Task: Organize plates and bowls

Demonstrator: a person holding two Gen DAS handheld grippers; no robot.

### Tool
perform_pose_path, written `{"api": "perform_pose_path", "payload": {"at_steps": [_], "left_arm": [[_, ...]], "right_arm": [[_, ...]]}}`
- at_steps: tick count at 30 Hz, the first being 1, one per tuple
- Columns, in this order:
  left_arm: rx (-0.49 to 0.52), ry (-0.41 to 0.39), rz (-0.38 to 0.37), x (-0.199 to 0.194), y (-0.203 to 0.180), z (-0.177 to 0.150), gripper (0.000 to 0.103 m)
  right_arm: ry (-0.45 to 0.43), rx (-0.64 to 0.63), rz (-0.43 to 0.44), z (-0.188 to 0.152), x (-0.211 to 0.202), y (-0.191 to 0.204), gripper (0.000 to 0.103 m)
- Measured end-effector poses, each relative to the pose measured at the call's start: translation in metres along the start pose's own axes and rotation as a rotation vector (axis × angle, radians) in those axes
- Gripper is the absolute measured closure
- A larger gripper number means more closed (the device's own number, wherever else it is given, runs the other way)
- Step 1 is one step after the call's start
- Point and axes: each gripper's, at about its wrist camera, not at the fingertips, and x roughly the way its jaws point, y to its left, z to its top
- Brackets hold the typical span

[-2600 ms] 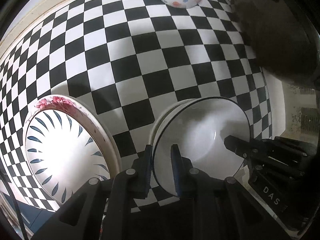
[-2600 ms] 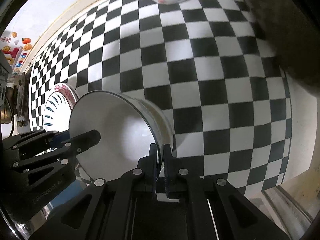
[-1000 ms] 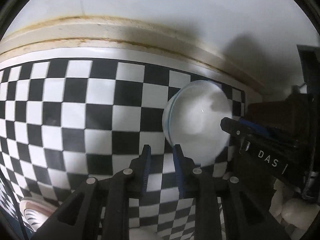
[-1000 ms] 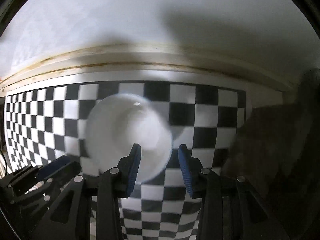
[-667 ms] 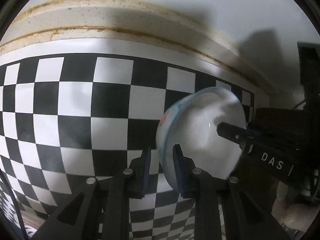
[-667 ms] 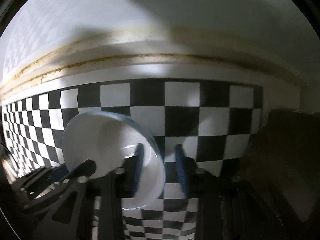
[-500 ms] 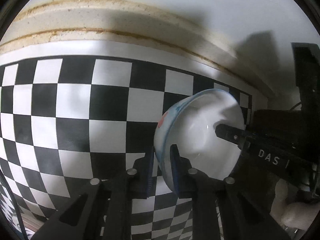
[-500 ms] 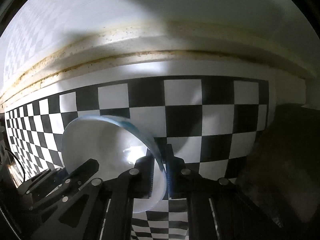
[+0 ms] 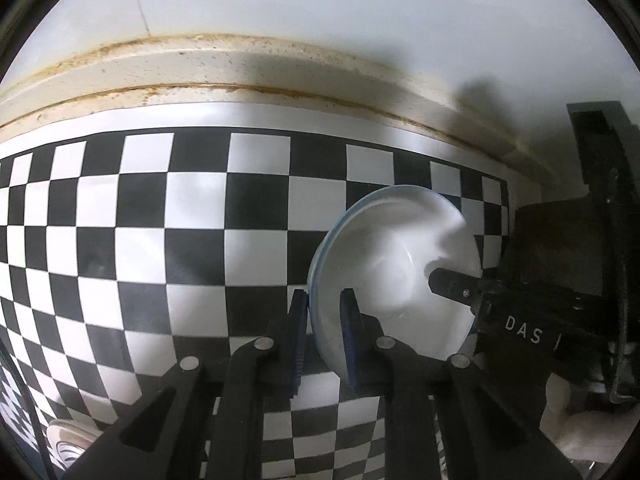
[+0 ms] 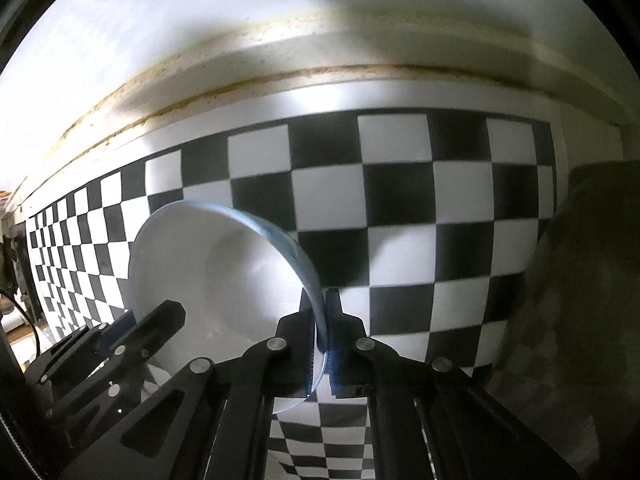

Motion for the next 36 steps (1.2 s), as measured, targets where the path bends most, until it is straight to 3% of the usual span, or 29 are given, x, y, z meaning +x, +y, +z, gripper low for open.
{"api": "perform_pose_path", "payload": {"at_steps": [11, 26, 36], "left_arm": [[0.072, -0.074, -0.01, -0.049, 0.002, -0.039, 0.089], [0.19, -0.112, -0.042, -0.103, 0.002, -0.142, 0.089], [0.218, -0.123, -0.058, -0.125, 0.017, -0.196, 0.089]], "right_arm": [[-0.076, -0.003, 0.041, -0.062, -0.029, 0.006, 0.097], [-0.163, 0.012, 0.06, -0.199, -0.053, 0.02, 0.097], [-0.186, -0.015, 0.076, -0.266, -0.062, 0.032, 0.096]]}}
